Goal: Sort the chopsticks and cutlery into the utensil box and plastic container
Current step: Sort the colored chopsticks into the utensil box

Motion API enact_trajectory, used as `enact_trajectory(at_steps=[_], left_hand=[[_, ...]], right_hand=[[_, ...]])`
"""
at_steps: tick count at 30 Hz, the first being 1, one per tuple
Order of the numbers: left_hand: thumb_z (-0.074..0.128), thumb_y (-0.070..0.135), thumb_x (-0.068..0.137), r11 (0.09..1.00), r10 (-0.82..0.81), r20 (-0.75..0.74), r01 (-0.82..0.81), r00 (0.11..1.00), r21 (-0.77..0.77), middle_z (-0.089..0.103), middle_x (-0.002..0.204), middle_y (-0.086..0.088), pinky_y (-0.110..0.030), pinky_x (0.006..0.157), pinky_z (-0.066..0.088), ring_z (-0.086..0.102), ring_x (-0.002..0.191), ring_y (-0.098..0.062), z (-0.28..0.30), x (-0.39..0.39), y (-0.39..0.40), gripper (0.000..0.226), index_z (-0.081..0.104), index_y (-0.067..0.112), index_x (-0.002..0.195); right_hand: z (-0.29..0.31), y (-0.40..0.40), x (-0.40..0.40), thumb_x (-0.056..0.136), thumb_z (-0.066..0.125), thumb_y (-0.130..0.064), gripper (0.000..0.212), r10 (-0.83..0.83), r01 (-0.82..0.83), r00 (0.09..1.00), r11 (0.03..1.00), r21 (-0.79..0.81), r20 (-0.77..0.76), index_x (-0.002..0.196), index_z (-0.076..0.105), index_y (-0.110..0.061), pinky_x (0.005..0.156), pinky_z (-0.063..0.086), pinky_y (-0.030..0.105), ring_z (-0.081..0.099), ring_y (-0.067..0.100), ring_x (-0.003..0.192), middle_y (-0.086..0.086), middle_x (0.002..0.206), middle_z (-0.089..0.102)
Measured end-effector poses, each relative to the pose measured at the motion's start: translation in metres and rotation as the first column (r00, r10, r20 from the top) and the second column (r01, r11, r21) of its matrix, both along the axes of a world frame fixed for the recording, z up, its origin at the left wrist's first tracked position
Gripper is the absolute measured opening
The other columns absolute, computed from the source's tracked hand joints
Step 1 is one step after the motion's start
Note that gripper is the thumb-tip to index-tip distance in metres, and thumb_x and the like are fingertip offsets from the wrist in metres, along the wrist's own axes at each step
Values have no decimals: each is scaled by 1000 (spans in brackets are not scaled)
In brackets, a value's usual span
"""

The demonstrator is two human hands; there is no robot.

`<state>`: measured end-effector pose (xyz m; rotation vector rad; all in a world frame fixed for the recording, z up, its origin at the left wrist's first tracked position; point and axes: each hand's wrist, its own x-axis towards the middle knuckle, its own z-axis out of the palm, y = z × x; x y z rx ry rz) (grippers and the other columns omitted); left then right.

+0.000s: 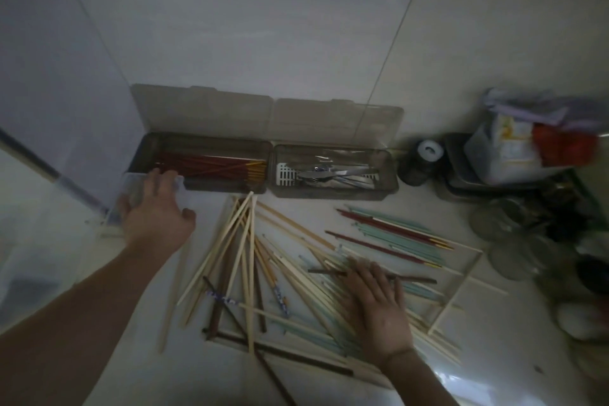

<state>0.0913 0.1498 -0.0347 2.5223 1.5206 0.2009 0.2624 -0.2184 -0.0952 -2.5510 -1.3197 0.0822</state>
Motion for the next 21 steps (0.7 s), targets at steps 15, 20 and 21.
enact_trajectory(at_steps=[15, 20, 21], left_hand=[[69, 27, 76, 999, 5, 5, -5, 1000, 40, 30, 153, -8, -54, 114, 17, 36, 136, -33, 1, 0, -2, 74, 33, 22, 141], [67, 31, 78, 1000, 11, -16, -10, 1000, 27, 27, 155, -5, -53, 115, 17, 34, 138, -31, -2, 0, 0, 74, 31, 24, 143], [67, 32, 78, 1000, 13, -16, -12, 1000, 25, 26, 156, -5, -53, 115, 17, 34, 138, -30, -2, 0, 1, 74, 30, 24, 143]], right_hand=[[9, -27, 57, 86, 47, -35, 31, -180, 169, 983, 968, 183, 43, 90, 72, -18, 87, 46, 46, 58, 33, 101, 1, 103, 68], [23, -15, 56, 88, 50, -24, 21, -169, 138, 982, 949, 283, 87, 92, 70, -19, 82, 42, 44, 57, 33, 94, 2, 102, 68], [27, -9, 58, 88, 51, -22, 21, -165, 132, 983, 943, 305, 85, 93, 71, -18, 78, 42, 41, 58, 32, 88, 3, 98, 68]])
